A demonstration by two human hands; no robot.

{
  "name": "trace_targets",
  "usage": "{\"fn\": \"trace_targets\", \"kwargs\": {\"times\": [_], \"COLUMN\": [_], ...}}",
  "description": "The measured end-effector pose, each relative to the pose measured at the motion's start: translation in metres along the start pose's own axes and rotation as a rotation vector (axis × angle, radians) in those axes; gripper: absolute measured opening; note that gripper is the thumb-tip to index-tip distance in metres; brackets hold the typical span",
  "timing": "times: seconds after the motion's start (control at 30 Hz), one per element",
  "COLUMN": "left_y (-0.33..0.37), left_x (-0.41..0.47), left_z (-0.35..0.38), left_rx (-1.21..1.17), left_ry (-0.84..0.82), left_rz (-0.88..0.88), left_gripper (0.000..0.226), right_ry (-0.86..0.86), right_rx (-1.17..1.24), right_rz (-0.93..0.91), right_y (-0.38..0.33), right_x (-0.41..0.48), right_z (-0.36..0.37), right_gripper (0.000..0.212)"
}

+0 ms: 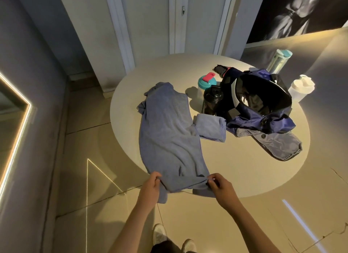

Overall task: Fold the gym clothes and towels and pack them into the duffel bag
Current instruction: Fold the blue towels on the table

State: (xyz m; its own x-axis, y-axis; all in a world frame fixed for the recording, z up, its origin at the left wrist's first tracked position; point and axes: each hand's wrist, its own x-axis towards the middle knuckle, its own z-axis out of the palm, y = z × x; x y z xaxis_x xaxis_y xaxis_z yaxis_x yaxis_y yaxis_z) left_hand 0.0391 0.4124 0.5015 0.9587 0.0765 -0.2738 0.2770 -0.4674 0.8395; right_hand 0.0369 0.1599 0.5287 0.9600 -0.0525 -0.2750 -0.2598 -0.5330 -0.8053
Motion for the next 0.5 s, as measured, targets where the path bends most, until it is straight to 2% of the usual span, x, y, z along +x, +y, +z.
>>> {"fn": "trace_targets", "kwargs": {"times": [0.07, 0.13, 0.2, 0.27, 0.37, 0.5], "left_y": [0.012, 0.022, 0.028, 0.031, 0.027, 0.023], "left_x": [-0.008, -0.016, -0.022, -0.027, -0.031, -0.033], "left_z": [-0.002, -0.003, -0.005, -0.005, -0.003, -0.015], "left_rx": [-0.054, 0.011, 0.252, 0.558, 0.776, 0.775], "left_ry": [0.01, -0.04, -0.106, -0.102, -0.038, 0.016], "left_rz": [-0.044, -0.059, -0.068, -0.026, 0.002, 0.035], "left_gripper": [0.024, 0.023, 0.04, 0.051, 0.036, 0.015], "right_ry": [0.024, 0.052, 0.058, 0.041, -0.007, -0.034], "right_rx": [0.045, 0.073, 0.103, 0.1, 0.073, -0.005], "right_rz": [0.002, -0.013, -0.017, -0.008, -0.006, -0.067], "right_y": [-0.004, -0.008, -0.011, -0.012, -0.012, -0.015], "right_x": [0.001, 0.002, 0.004, 0.007, 0.011, 0.013], "right_z": [-0.008, -0.016, -0.022, -0.026, -0.03, -0.031], "right_gripper": [0.012, 0.013, 0.014, 0.019, 0.04, 0.051]}}
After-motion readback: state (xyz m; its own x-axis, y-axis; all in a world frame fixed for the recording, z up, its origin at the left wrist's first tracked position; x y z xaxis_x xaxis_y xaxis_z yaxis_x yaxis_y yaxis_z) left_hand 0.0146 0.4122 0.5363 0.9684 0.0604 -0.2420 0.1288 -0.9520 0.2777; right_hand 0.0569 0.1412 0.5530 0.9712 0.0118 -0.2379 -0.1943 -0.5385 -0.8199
